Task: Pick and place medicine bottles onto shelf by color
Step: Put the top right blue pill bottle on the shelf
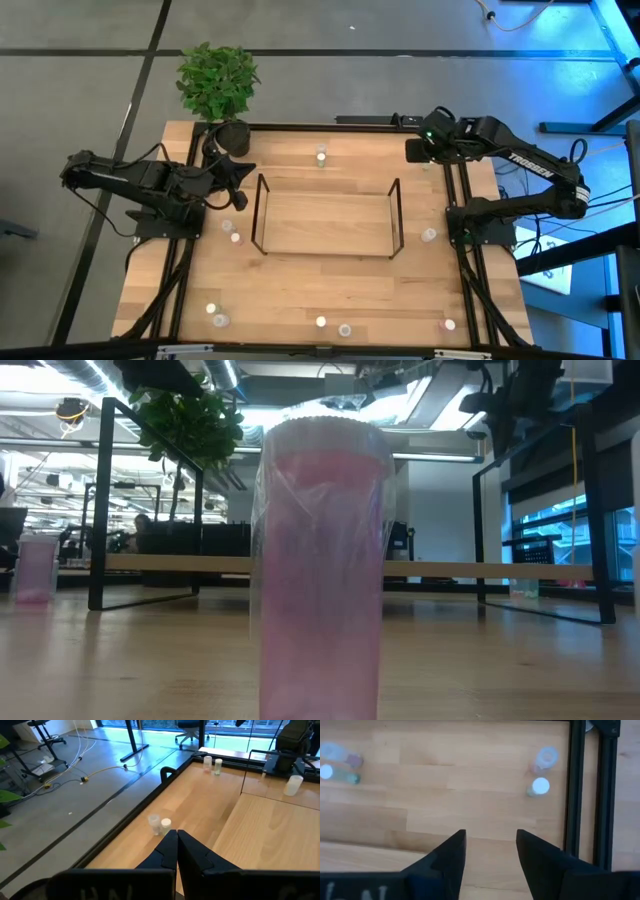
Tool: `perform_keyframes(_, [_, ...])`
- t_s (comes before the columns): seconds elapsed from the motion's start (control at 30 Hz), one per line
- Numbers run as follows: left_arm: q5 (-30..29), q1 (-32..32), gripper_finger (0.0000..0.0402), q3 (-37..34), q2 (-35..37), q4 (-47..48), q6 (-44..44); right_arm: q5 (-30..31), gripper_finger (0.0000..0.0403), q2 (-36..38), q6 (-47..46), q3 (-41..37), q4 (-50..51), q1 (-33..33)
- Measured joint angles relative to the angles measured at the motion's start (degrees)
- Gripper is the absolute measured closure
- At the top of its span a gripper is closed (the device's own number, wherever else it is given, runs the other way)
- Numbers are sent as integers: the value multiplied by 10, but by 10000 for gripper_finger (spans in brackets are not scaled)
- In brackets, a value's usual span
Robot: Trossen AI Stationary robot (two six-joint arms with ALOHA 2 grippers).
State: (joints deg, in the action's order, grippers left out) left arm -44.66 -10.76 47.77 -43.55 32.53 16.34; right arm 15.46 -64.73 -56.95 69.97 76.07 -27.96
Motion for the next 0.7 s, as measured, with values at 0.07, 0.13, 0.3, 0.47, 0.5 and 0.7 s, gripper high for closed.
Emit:
perform_keyframes(0.07, [0, 0, 401, 0, 0, 0, 0, -1, 225, -1, -5, -1, 1, 0])
perform_keyframes(0.13, [0, 0, 401, 0, 0, 0, 0, 0, 225, 0, -13, -1, 0, 0])
perform_keyframes(0.3, [0, 0, 401, 0, 0, 0, 0, -1, 226, 0, -45, -1, -25, 0])
perform_keyframes(0.47, [0, 0, 401, 0, 0, 0, 0, 9, 226, 0, -37, -1, -24, 0])
perform_keyframes(0.5, [0, 0, 401, 0, 0, 0, 0, 10, 226, 0, -40, -1, -23, 0])
perform_keyframes(0.7, [0, 0, 401, 0, 0, 0, 0, 14, 226, 0, -43, -1, -8, 0])
